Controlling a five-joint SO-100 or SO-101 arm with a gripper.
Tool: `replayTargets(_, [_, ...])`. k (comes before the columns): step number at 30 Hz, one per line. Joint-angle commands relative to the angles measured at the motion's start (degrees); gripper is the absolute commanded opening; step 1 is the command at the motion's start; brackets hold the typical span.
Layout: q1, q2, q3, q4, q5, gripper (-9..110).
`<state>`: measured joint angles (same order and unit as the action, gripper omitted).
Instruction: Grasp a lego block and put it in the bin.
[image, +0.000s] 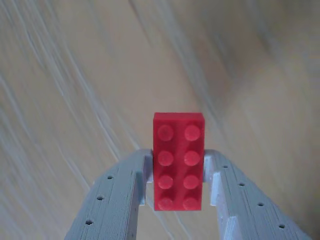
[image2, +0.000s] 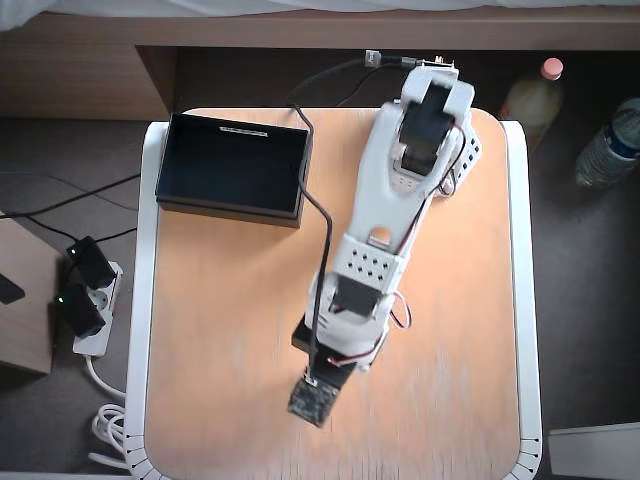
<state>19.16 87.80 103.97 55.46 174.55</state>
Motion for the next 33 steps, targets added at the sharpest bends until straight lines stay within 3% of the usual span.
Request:
replayTargets(1, [3.08, 12.13, -6.50, 5.27, -0.70, 0])
replayTargets(15, [21.09, 24.26, -6.59, 23.47, -5.98, 0])
replayTargets(33, [47.99, 31.99, -6.33, 27.95, 1.05, 0])
